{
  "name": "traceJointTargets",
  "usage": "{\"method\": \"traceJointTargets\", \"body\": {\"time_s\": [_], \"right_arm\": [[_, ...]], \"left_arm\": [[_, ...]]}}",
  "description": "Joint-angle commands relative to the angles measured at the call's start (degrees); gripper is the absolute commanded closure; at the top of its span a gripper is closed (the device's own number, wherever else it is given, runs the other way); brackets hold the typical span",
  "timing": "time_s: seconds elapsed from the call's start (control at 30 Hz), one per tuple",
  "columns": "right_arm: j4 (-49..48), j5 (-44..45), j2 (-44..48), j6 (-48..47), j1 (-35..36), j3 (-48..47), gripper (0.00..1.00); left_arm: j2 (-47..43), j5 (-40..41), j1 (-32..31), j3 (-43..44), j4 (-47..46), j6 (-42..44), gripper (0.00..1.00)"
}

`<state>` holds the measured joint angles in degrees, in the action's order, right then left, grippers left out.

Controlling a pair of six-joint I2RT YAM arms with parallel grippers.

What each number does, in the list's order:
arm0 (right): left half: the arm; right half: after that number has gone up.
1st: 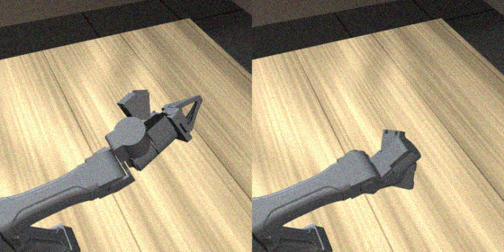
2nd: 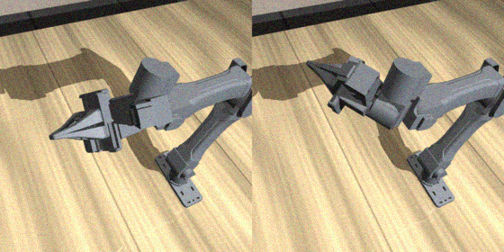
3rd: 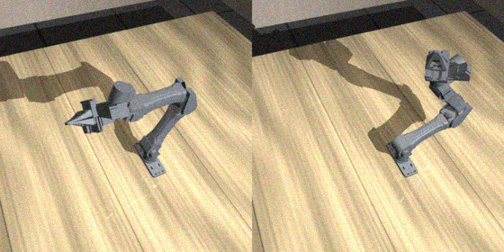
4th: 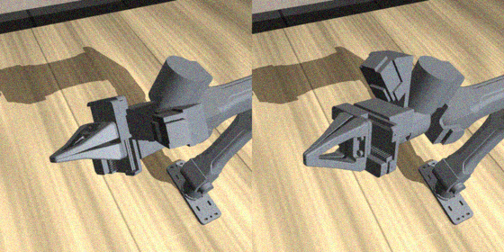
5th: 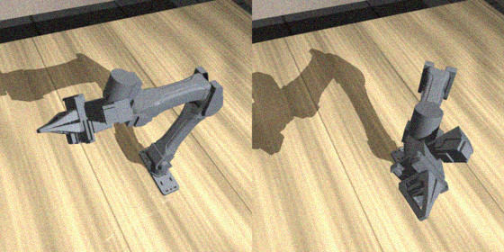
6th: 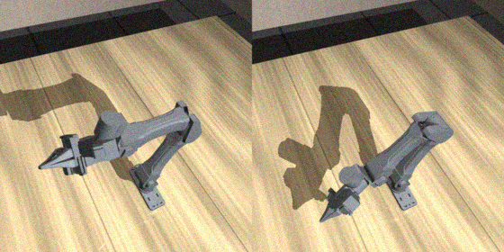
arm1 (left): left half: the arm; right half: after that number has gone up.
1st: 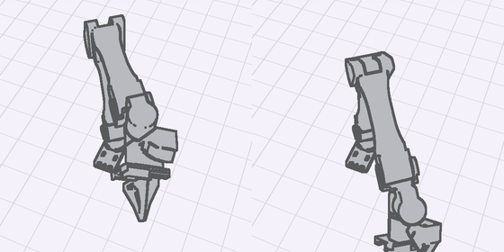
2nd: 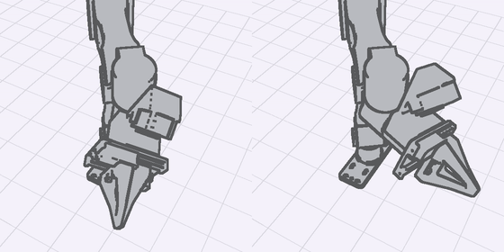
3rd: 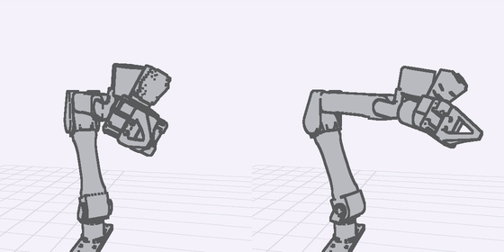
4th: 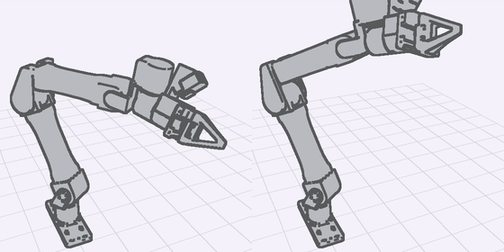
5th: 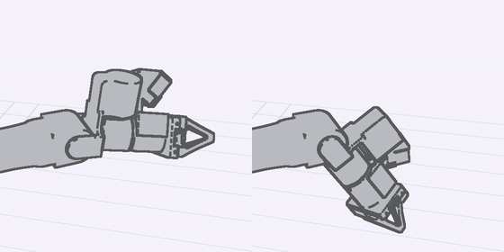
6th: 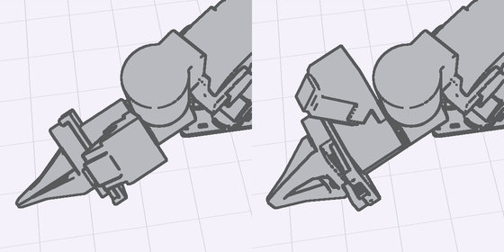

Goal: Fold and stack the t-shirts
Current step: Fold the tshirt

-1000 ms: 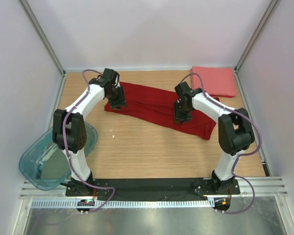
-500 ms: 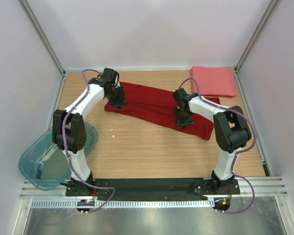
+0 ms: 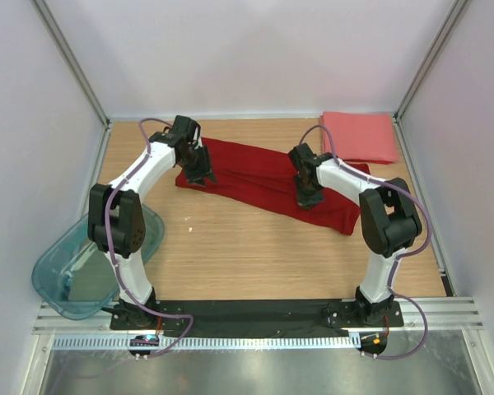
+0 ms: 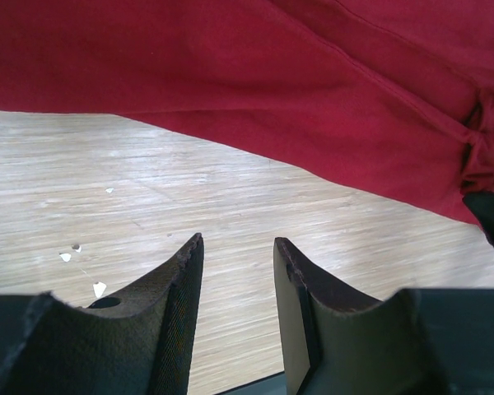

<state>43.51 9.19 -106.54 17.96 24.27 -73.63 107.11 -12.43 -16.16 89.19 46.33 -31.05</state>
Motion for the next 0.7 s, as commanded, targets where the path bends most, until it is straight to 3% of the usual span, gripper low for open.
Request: {"method": "traceJointTargets", "body": {"time_s": [0.0, 0.2, 0.43, 0.67], "right_arm": [[0.3, 2.2, 0.4, -0.7, 0.2, -4.0, 0.96], [1.8, 2.9, -0.3, -1.2, 0.2, -7.1, 0.99], [-1.3, 10.4, -4.9, 0.8, -0.9, -12.5, 0.99], [-0.3, 14.6, -11.7, -0.8, -2.6, -24.9, 0.99]], "left_arm": [[-0.7, -2.6, 0.0, 0.4, -0.5, 0.0, 0.59], [-0.5, -2.6, 0.0, 0.1, -0.9, -0.1, 0.59], [-0.2, -2.1, -0.1, 0.3, -0.4, 0.1, 0.59], [0.1, -1.0, -0.1, -0.4, -1.9, 0.0, 0.59]]}}
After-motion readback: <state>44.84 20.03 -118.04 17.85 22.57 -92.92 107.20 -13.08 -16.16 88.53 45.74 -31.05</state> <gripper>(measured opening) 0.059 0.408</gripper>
